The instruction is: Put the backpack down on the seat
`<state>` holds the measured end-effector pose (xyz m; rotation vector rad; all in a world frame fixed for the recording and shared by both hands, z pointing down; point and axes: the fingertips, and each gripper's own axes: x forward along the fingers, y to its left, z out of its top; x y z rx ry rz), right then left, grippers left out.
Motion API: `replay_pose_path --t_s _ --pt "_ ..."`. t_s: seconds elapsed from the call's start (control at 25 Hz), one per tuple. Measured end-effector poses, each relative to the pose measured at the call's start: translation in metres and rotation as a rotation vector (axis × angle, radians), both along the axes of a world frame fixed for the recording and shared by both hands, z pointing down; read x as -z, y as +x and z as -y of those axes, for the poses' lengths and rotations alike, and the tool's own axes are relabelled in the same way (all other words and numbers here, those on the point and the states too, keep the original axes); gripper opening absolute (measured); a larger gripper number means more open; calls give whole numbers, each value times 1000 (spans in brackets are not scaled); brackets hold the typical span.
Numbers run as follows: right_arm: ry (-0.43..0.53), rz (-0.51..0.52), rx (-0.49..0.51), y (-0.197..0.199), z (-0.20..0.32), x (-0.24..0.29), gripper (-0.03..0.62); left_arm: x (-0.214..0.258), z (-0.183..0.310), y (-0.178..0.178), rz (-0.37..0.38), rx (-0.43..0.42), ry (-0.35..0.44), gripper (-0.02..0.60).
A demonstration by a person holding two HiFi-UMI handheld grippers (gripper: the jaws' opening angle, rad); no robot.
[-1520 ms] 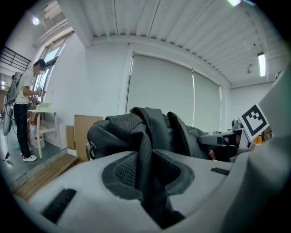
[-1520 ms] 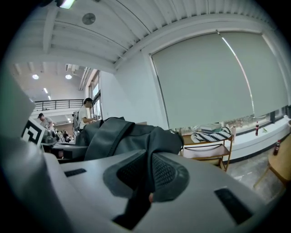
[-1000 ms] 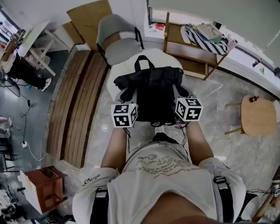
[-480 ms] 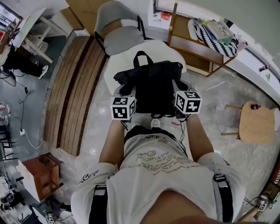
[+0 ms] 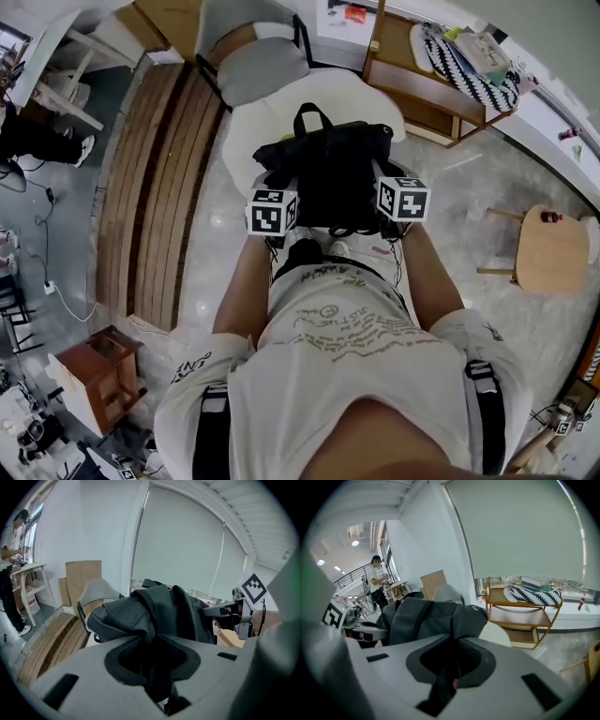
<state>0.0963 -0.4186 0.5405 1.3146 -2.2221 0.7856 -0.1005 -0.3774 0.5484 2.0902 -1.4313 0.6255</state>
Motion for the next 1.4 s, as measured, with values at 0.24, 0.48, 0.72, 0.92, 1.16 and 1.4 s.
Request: replay_pose_path --t_s 0.24,0.48,0.72,0.92,1.16,1.4 --pt "-55 -82 -3 -18 18 -39 43 -41 19 -20 -1 -29 -80 86" --pt "-146 -138 -16 -38 29 -87 43 -97 34 -42 -10 -71 -181 86" --pt "-220 -178 5 -48 36 -140 41 -151 46 -54 -7 -102 -259 86" --pt "-262 -206 22 -55 52 -192 41 -201 64 -62 6 -127 -315 86" --pt "-308 -219 -9 -56 71 -249 41 -260 82 -65 21 -151 -369 87" --pt "-340 -249 7 -71 85 -300 40 -297 103 -84 58 -179 -389 87"
